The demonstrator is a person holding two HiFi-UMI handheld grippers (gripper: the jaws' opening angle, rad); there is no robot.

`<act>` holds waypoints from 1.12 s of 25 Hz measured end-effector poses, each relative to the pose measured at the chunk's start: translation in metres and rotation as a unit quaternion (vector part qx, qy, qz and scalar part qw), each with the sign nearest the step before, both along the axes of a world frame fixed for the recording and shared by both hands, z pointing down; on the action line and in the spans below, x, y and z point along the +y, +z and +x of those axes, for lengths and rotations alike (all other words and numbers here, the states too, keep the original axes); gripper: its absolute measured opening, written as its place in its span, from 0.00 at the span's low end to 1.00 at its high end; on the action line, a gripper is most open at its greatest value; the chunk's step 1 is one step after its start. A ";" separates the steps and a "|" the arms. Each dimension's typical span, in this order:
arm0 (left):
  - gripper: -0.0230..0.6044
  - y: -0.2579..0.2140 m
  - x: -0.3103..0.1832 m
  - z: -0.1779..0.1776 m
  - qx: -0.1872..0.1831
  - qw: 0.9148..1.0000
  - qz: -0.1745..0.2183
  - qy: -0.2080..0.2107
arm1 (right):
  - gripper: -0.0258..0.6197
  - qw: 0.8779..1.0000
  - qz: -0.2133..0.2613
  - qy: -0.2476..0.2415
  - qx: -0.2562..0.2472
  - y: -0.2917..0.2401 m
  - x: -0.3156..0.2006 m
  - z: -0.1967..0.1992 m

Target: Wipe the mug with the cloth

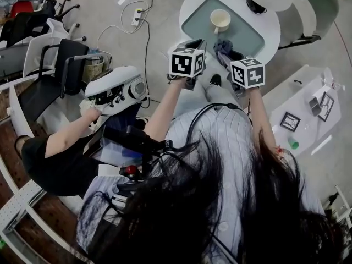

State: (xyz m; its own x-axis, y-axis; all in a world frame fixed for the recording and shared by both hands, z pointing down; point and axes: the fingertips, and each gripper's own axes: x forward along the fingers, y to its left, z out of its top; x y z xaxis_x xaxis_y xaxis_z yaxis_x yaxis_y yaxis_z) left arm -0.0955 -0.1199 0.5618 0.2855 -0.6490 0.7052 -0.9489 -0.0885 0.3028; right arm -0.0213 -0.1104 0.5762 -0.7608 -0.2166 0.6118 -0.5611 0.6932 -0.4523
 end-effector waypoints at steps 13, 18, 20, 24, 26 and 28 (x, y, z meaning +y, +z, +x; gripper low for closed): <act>0.11 -0.009 0.058 0.006 0.010 1.000 0.006 0.018 | 0.19 1.000 0.005 0.002 0.000 -0.009 0.039 -0.011; 0.11 -0.015 0.092 0.003 0.002 0.999 0.011 0.042 | 0.19 1.000 0.009 0.016 0.004 -0.016 0.068 -0.019; 0.11 -0.018 0.106 0.006 0.000 0.998 0.017 0.054 | 0.19 1.000 0.009 0.026 -0.001 -0.019 0.082 -0.018; 0.11 -0.025 0.138 0.013 -0.006 0.997 0.033 0.071 | 0.19 0.999 0.013 0.036 -0.011 -0.027 0.118 -0.019; 0.11 -0.028 0.151 0.017 -0.007 0.996 0.038 0.075 | 0.19 0.999 0.016 0.035 -0.010 -0.028 0.133 -0.016; 0.11 -0.029 0.158 0.020 -0.010 0.996 0.039 0.076 | 0.19 0.999 0.016 0.034 -0.008 -0.028 0.141 -0.014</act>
